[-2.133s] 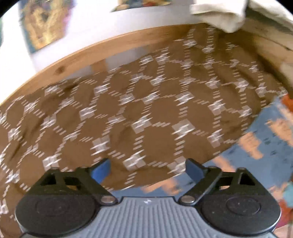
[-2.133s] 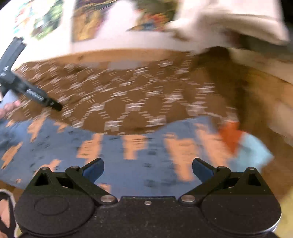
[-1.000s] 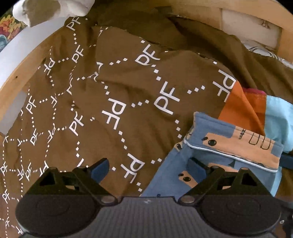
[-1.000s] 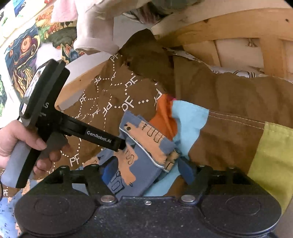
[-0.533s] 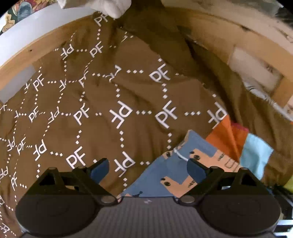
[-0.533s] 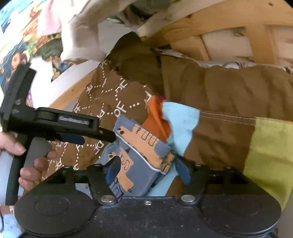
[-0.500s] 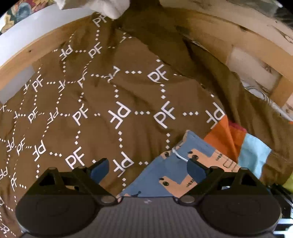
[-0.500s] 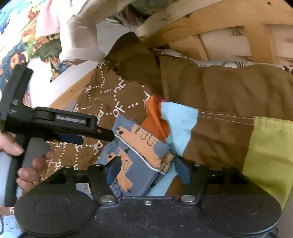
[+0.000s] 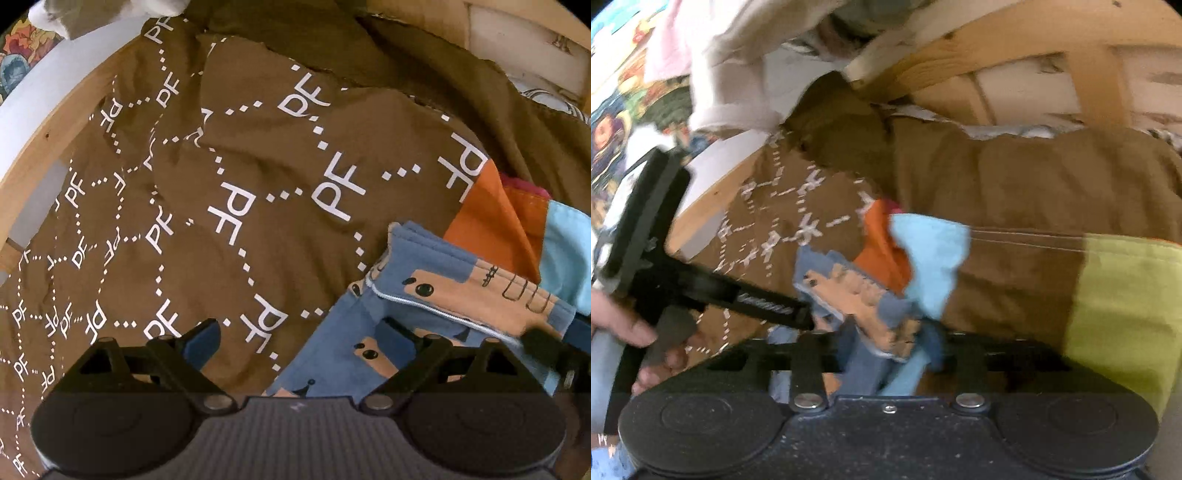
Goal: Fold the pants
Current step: 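Close the right tool on the pants waistband while the left tool grasps beside it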
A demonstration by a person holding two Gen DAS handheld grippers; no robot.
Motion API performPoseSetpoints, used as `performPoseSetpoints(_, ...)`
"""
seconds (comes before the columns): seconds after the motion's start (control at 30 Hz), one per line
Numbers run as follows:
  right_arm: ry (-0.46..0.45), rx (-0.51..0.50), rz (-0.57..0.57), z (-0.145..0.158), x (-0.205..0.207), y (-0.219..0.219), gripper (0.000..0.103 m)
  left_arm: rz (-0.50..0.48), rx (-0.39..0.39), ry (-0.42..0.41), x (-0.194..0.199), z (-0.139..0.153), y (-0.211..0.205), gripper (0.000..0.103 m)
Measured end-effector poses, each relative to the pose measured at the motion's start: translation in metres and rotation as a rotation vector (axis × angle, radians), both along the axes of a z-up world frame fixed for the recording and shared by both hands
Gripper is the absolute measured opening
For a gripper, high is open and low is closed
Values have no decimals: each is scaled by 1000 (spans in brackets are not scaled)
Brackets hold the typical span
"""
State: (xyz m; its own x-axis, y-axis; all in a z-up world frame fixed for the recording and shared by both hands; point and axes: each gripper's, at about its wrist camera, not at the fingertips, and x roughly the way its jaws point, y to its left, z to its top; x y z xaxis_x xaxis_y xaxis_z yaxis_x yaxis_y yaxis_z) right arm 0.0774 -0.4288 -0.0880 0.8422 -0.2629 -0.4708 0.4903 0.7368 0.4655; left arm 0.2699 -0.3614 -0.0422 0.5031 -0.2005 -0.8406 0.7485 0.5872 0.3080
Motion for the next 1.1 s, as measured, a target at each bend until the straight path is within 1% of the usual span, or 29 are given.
performPoseSetpoints(0.03,-2,15,-5,-1,-1,-3,19,1,-4,4,-1,2,0,95)
performPoseSetpoints(0.07,-6,22,-1,-1,-2,-5,18,7,-10,8,-5,6,0,95)
performPoseSetpoints(0.1,-3,6,6,0,-2,-4,17,14,-21,14,-5,11,2,95)
performPoseSetpoints(0.13,8,-31,14,2,-1,0,17,22,-33,25,-6,15,6,94)
performPoseSetpoints(0.2,35,-139,35,7,1,14,15,54,-58,71,-2,23,14,94)
performPoseSetpoints(0.27,38,-246,62,13,1,29,15,87,-113,134,2,34,24,93)
performPoseSetpoints(0.33,43,-367,91,18,2,46,15,117,-175,198,7,44,33,90)
performPoseSetpoints(0.4,42,-457,127,22,3,61,15,143,-227,256,13,53,38,90)
performPoseSetpoints(0.5,47,-577,179,23,4,81,15,140,-284,338,22,62,36,88)
performPoseSetpoints(0.6,48,-648,212,22,3,92,15,112,-305,384,19,71,24,88)
performPoseSetpoints(0.67,50,-686,228,22,5,98,15,107,-289,401,16,70,15,88)
performPoseSetpoints(0.8,56,-738,262,19,5,107,15,135,-206,410,9,63,-7,85)
performPoseSetpoints(0.9,61,-778,292,18,7,116,15,121,-146,380,3,60,-19,85)
performPoseSetpoints(0.97,64,-799,315,16,9,122,15,109,-122,345,-3,60,-24,84)
performPoseSetpoints(1.07,66,-821,340,14,9,128,15,109,-96,301,-6,60,-29,75)
performPoseSetpoints(1.1,65,-826,345,14,8,129,15,116,-93,303,-6,59,-30,66)
